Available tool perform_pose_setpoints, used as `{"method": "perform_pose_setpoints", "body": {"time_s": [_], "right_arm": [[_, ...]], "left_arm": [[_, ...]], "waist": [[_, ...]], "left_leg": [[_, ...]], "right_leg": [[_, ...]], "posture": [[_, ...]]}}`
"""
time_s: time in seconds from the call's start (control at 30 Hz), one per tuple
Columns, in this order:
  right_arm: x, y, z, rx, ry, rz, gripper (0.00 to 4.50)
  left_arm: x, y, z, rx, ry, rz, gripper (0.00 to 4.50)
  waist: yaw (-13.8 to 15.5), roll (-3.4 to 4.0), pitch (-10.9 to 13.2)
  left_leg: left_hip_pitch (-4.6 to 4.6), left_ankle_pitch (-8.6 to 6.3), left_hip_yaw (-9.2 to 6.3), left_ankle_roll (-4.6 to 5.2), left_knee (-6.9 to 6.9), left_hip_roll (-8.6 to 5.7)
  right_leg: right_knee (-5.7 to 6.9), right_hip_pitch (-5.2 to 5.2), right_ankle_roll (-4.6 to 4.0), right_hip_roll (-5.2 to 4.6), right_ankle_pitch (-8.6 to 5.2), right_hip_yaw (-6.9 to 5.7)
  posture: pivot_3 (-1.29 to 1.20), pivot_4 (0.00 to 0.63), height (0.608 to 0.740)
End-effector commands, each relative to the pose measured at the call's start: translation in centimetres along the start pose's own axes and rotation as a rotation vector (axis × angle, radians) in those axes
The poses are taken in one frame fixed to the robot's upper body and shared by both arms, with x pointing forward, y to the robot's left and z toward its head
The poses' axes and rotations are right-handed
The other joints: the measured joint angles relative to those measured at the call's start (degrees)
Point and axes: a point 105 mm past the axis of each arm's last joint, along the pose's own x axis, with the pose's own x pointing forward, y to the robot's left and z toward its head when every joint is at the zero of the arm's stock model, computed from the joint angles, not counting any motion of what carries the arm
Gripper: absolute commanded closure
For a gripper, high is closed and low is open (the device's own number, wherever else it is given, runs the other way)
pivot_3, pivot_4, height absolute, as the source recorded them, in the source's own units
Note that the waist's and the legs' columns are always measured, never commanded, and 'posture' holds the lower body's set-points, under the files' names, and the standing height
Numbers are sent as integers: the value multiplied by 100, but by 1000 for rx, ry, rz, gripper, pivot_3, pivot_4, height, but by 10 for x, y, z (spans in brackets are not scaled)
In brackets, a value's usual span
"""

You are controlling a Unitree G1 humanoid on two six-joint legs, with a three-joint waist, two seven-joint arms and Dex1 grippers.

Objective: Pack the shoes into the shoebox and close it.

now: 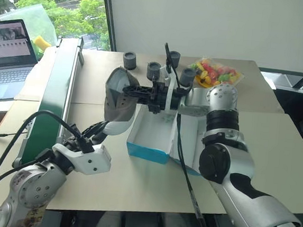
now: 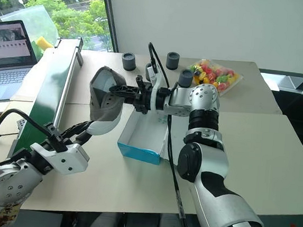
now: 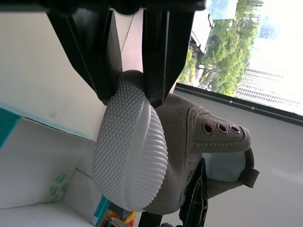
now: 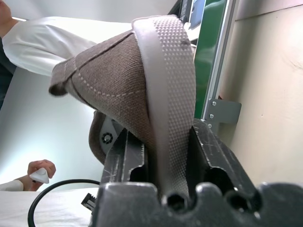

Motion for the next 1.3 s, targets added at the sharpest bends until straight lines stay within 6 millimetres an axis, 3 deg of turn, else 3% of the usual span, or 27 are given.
{"method": "perform_pose_setpoints", "body": {"time_s": [0.03,0.07,0.13,0.2,0.3,0.5,0.6,0.8,1.0,1.13,1.3], "right_arm": [[3,29,0,-22,1,125,3818],[4,29,-1,-21,-1,128,3818],[5,30,-2,-10,-11,135,3855],[5,30,-1,2,-33,140,3855],[5,28,8,19,-104,130,3855],[-19,18,51,-24,-361,-25,3855],[-28,12,58,-15,-399,-83,3855],[-41,-2,55,-16,-397,-198,3855],[-68,-38,46,-93,-332,-565,3855],[-82,-56,26,-99,-241,-736,3855],[-86,-74,12,-119,-214,-869,3855]], "left_arm": [[2,0,-5,-28,19,14,4287],[2,2,-4,-49,9,30,4287],[3,4,-2,-105,-4,48,3323],[4,1,-2,-164,0,32,2633],[5,-6,-1,-390,0,1,1600],[5,-9,5,-931,-49,-95,1600],[4,-1,8,-1074,-75,-116,1600],[-2,7,7,-1157,-95,-214,1600],[-16,19,-7,-1142,-67,-409,1600],[-9,28,-19,-1101,-52,-442,1600],[1,22,-14,-1069,-79,-489,1600]], "waist": [[3,0,0],[5,0,0],[3,0,0],[-2,0,0],[-6,1,-1],[-1,0,-1],[6,0,-1],[-79,0,-2],[-130,1,-1],[-127,1,0],[-136,2,0]], "left_leg": [[0,0,0,0,0,0],[0,0,0,0,0,0],[0,0,-1,0,1,0],[0,0,-2,0,1,0],[0,0,-1,0,1,1],[0,0,-4,0,11,0],[0,0,-13,0,21,-2],[12,1,-12,0,18,0],[17,1,-14,0,18,-2],[52,1,-13,1,9,-2],[56,1,-11,1,7,-2]], "right_leg": [[0,0,0,0,0,0],[1,0,0,0,0,0],[0,1,0,0,0,-1],[1,1,0,0,0,-1],[3,1,0,1,0,0],[3,3,1,1,1,-2],[3,17,7,3,4,-9],[2,27,8,9,5,-6],[-1,31,7,9,4,-7],[-19,64,5,10,-2,-8],[-21,67,5,8,-2,-5]], "posture": [[0,150,740],[0,150,740],[0,150,740],[0,150,740],[0,150,740],[0,150,740],[0,150,740],[0,150,740],[0,150,740],[0,150,740],[0,150,740]]}}
